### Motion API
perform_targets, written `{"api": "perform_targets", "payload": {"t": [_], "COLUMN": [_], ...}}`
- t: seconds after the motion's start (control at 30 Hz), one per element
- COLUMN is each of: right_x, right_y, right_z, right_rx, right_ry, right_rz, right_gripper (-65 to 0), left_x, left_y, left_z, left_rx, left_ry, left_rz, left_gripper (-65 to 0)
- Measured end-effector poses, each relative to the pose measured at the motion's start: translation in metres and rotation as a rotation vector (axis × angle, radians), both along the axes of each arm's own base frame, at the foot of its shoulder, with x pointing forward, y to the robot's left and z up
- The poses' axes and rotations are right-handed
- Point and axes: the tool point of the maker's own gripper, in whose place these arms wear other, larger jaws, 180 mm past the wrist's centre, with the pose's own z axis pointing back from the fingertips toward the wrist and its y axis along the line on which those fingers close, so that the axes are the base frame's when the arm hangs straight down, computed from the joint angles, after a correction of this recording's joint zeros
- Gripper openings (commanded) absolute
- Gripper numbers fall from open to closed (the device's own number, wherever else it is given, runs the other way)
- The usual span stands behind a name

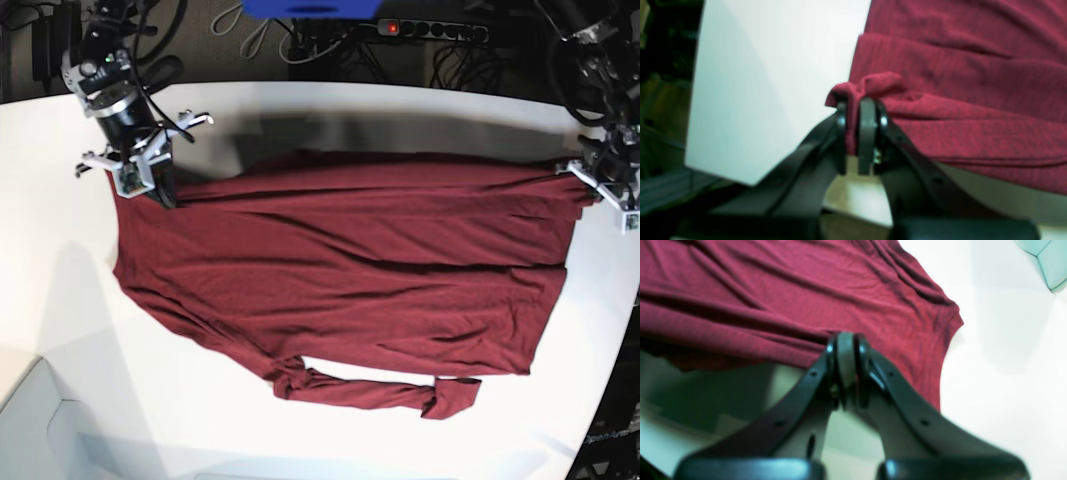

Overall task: Layout the t-shirt on the table in an organized manner, then fold the t-shirt properly
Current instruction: 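Hold both shoulder corners and drag the shirt toward the table's middle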

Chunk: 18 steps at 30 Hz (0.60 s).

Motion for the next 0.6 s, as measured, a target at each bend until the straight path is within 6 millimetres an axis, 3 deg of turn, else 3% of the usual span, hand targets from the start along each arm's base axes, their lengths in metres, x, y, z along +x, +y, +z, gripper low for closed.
{"api": "perform_targets", "payload": {"t": [0.43, 0.6], "right_x": [0.008, 0.008], "right_y": [-0.001, -0.001], "right_z": [-0.02, -0.019], "right_rx": [0.025, 0.024], "right_ry": [0.04, 0.038], "right_rz": [-0.006, -0.007], "right_gripper": [-65.0, -65.0], "left_x": [0.014, 0.028], "left_y": [-0.004, -0.003], "left_z": [-0.028, -0.02], "left_rx": [-0.053, -0.048], "left_ry": [0.052, -0.016], "left_rz": [0.034, 0.027], "left_gripper": [-64.7, -64.5]}}
